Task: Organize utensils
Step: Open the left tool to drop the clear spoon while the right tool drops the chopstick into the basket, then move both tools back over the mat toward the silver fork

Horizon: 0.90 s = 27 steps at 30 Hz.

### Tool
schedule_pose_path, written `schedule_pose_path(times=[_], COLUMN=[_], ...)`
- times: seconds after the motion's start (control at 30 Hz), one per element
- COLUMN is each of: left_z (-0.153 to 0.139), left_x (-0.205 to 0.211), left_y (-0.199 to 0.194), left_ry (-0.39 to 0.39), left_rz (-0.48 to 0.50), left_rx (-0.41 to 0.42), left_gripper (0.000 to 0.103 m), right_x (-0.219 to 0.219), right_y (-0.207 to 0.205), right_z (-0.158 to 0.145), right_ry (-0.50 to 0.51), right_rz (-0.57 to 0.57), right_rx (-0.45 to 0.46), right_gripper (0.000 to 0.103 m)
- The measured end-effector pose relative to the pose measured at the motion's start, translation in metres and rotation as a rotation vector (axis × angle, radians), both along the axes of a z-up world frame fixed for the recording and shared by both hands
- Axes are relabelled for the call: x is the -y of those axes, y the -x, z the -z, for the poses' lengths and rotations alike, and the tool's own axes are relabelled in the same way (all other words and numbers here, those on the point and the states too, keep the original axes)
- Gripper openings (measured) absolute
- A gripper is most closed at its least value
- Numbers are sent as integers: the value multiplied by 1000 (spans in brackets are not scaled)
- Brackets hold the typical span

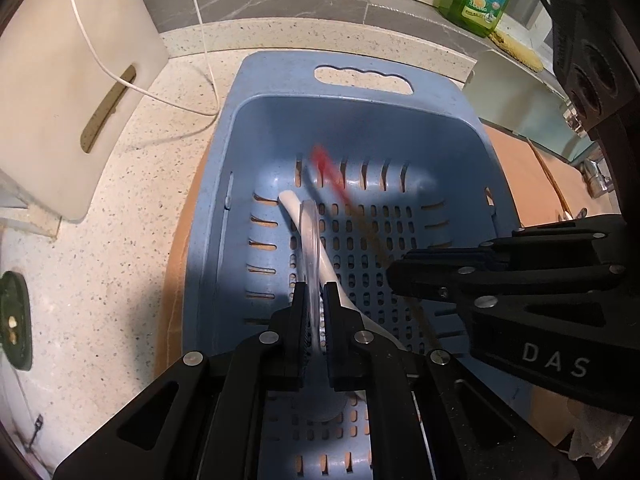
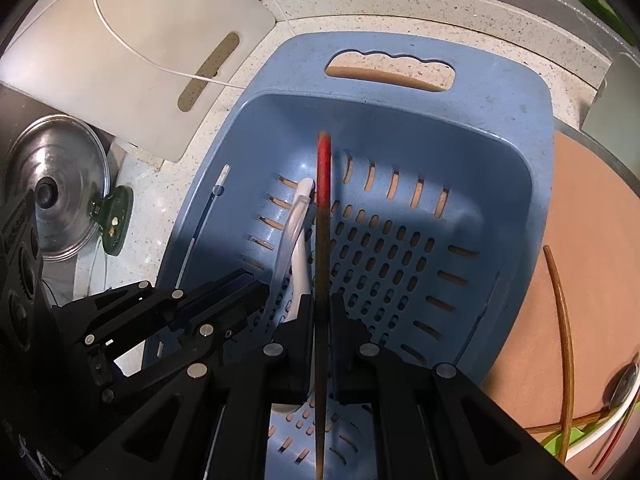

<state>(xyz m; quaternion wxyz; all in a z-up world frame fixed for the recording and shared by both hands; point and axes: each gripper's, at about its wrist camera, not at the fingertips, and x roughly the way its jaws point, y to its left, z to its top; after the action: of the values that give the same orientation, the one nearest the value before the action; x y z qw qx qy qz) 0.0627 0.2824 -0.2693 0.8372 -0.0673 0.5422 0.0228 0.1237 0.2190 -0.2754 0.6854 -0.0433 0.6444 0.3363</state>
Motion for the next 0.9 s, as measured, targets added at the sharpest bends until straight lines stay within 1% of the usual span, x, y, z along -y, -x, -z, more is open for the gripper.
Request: schedule_pose_path(times=[0.03,0.1,0.13,0.17,0.3,0.4,0.47,0.53,0.6,0.7,0.9], left_z=[-1,-5,-8,-10,-21,-34,-42,-52,-61,-71,-79], left_x=[1,2,2,2,7,13,20,28,39,56,107], left_y=[0,2,3,5,11,18,22,28,35,45,59], left_ry=[0,-5,-7,-7,-15,-17,-13,-15,-14,3,45], left_rz=[-1,-5,-8,-11,-21,-29,-32,-28,-23,-21,23], left_rx=[2,9,14,18,39,66,85,106,130,160,197], left_gripper=[6,7,9,10,10,10,11,14,14,14,14], right_x=[2,7,9,12,31,55,78,100,127,174,276], right_y=[0,0,-1,-1,2,8,15,20,23,23,25], right_z=[-3,-8,-12,-15,-34,-53,-66,-76,-85,-93,-100], right_ry=[-6,-25,-38,-48,-100,-158,-202,-225,-245,-264,-203], right_rz=[4,9,7,8,19,32,45,56,81,126,182], right_rx=[6,11,10,11,34,77,130,179,221,248,295], right_gripper=[8,15,19,20,21,29,43,49,51,53,54])
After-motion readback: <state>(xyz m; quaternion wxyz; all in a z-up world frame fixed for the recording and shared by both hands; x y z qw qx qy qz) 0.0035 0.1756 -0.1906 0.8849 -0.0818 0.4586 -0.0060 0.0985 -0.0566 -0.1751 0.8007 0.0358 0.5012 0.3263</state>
